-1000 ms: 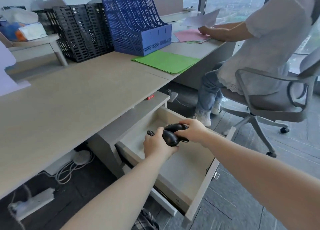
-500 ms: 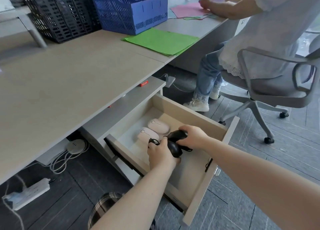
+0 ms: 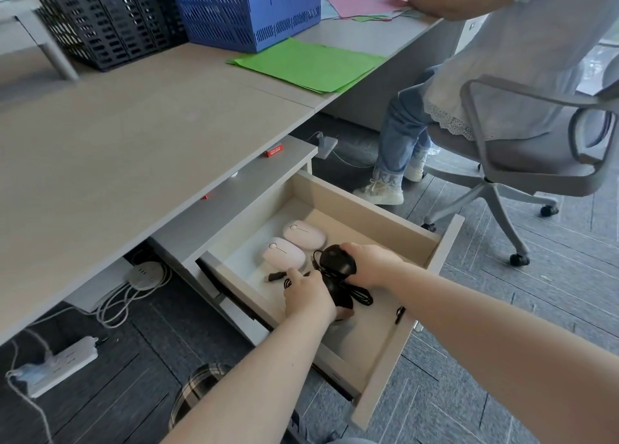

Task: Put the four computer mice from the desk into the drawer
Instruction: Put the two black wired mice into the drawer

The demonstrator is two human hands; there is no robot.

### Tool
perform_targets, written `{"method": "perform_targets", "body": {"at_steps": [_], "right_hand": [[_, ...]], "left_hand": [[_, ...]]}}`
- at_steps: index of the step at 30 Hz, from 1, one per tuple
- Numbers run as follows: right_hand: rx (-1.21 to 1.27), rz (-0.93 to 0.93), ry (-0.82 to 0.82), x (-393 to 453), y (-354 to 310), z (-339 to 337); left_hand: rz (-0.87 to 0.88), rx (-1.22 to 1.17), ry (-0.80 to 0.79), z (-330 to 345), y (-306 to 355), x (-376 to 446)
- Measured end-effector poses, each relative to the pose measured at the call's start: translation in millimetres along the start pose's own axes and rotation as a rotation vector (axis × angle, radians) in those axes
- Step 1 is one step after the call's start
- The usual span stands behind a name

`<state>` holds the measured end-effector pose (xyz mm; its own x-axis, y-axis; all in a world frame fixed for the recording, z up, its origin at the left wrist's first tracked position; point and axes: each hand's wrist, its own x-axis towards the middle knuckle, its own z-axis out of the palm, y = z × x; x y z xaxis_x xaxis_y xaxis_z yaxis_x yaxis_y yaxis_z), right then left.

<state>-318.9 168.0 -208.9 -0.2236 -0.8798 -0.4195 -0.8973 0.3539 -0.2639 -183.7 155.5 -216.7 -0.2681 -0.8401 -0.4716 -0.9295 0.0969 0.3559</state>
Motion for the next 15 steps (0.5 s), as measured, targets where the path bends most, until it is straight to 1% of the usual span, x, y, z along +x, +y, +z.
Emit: {"method": "perform_targets", "body": {"at_steps": [3,8,11,15], "right_hand": [[-0.069,-0.008,-0.011,3,3,5],[-0.101,-0.011,0.003,6,5,9],[-0.079,0.008,0.046,3,3,7],[-0.041,0.031,0.078,-3,0,3]], "left_hand": [[0.027,0.034,0.014,7,-4,6],[0.038,0.074,0.037,7,-6,8],[0.055,0.088,0.039,6,-5,5],[0.124,0.131,0.060,0,-4,-2]]}}
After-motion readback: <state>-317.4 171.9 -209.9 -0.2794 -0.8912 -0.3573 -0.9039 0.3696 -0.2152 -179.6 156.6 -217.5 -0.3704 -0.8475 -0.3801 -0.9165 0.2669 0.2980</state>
